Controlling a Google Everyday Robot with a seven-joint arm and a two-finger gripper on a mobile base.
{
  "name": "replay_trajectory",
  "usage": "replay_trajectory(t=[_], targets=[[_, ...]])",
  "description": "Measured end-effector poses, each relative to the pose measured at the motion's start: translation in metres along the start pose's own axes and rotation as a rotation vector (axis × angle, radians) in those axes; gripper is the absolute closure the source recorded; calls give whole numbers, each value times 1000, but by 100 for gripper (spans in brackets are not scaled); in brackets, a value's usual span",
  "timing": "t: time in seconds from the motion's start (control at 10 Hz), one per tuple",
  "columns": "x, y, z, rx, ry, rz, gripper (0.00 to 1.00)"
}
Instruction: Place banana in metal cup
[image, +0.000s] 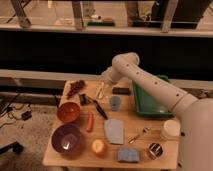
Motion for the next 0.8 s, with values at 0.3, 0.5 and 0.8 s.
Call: replay_trajectory(t=[0.3, 0.5, 0.8], targets=[[0, 1, 1, 3, 0, 1, 20], [11, -3, 1, 31, 22, 7, 20], [5, -17, 13, 71, 35, -11, 20]])
